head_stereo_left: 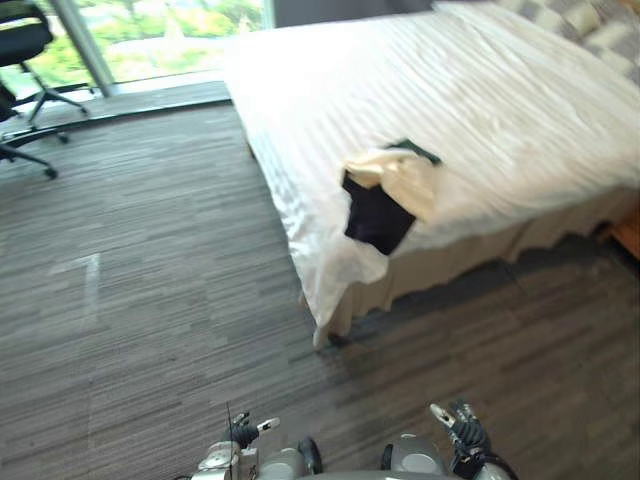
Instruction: Tidy the bed and pick cloth on bed and put in laundry
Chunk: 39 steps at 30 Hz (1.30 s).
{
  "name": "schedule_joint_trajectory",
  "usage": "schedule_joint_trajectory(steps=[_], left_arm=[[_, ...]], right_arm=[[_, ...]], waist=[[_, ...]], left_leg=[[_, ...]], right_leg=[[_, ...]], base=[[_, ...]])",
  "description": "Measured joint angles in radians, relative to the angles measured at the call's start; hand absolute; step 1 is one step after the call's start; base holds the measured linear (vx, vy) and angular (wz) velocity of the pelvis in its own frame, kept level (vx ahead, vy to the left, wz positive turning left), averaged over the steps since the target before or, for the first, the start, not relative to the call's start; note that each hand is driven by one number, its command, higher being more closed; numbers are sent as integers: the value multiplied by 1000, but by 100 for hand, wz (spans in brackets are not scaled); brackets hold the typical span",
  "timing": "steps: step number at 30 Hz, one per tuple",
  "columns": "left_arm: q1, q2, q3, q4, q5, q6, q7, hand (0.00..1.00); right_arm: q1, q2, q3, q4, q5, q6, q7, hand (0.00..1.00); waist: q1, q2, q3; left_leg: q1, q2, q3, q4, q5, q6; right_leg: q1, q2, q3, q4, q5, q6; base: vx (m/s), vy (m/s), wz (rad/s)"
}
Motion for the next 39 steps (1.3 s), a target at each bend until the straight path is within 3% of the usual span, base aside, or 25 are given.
schedule_joint_trajectory(steps=[1,3,6,7,8,10,14,15,17,19,21,23,27,32,35,39], left_arm=[[37,17,14,1,6,2,1,0],[48,-9,33,-8,10,8,-1,0],[52,-42,35,-29,28,14,-6,0],[50,-44,34,-34,28,14,-5,0],[45,-43,34,-45,27,15,-4,0],[39,-39,34,-54,15,14,-3,0],[36,-48,34,-59,-5,18,-3,0],[40,-62,33,-64,-3,20,-4,0],[40,-89,29,-64,-3,23,-11,0],[37,-88,29,-72,-2,28,-17,0],[39,-73,27,-72,-1,44,-21,0],[37,-68,24,-76,11,54,-23,0],[37,-64,18,-79,30,72,-25,0],[40,-46,-13,-87,38,85,-27,0],[41,-38,-14,-91,38,83,-29,0],[39,-36,-21,-93,38,80,-39,0]], right_arm=[[-22,-25,-20,-41,-1,1,-25,0],[-60,-106,-40,-88,-7,5,-57,0],[-180,-268,-83,-171,-112,23,-174,0],[-198,-293,-86,-184,-135,27,-200,0],[-256,-339,-80,-193,-197,46,-247,0],[-326,-374,-37,-207,-286,68,-284,0],[-393,-437,77,-225,-392,112,-261,0],[-423,-439,100,-225,-400,125,-253,0],[-463,-461,154,-225,-438,128,-227,0],[-487,-464,201,-220,-461,160,-183,0],[-513,-466,219,-189,-472,169,-150,0],[-541,-479,232,-131,-474,172,-120,0],[-593,-507,283,-61,-485,212,-60,0],[-639,-513,311,63,-517,276,36,0],[-648,-513,336,117,-542,278,57,0],[-697,-520,348,164,-552,276,87,0]], waist=[[-1,-33,-12],[0,1,-15],[-3,66,-15],[-5,67,-15],[-1,85,-22],[1,86,-23],[28,90,-13],[39,104,-16],[44,157,-27],[53,146,-27],[50,121,-25],[49,114,-26],[50,109,-26],[51,101,-27],[52,84,-25],[51,85,-25]], left_leg=[[4,-8,-15,11,-27,-17],[-2,31,-14,13,-40,-32],[-14,66,-29,-12,-30,-47],[-17,69,-37,-14,-30,-48],[-25,82,-43,7,-37,-58],[-76,101,-45,107,-75,-69],[-224,156,-32,482,-113,-72],[-227,178,16,475,-141,-47],[-237,204,68,329,-83,-52],[-202,159,84,226,-56,-49],[-173,121,83,138,-5,-52],[-141,99,77,57,37,-58],[-110,89,68,-32,88,-88],[-83,77,64,-103,131,-73],[-91,72,61,-118,148,-69],[-119,65,63,-124,161,-50]], right_leg=[[5,-9,18,-5,74,-54],[7,24,3,-4,51,-48],[8,60,-35,-25,36,-67],[8,64,-42,-25,31,-72],[9,73,-50,-18,20,-81],[11,78,-65,-13,-7,-87],[106,79,-68,-65,-18,-105],[132,78,-75,-74,-17,-109],[138,89,-92,-65,-21,-87],[122,57,-95,-61,-19,-73],[113,38,-105,-62,-17,-70],[119,26,-123,-62,-17,-70],[125,24,-149,-62,-17,-70],[138,23,-172,-73,-12,-62],[135,23,-178,-94,2,-64],[111,21,-179,-105,20,-63]], base=[[144,-402,21],[137,-345,19],[104,-167,16],[130,-139,25],[100,-96,18],[69,-83,29],[53,-52,38],[87,41,24],[127,84,20],[145,70,15],[111,4,18],[84,-7,26],[24,-16,21],[-45,10,11],[-95,35,7],[-113,42,-3]])
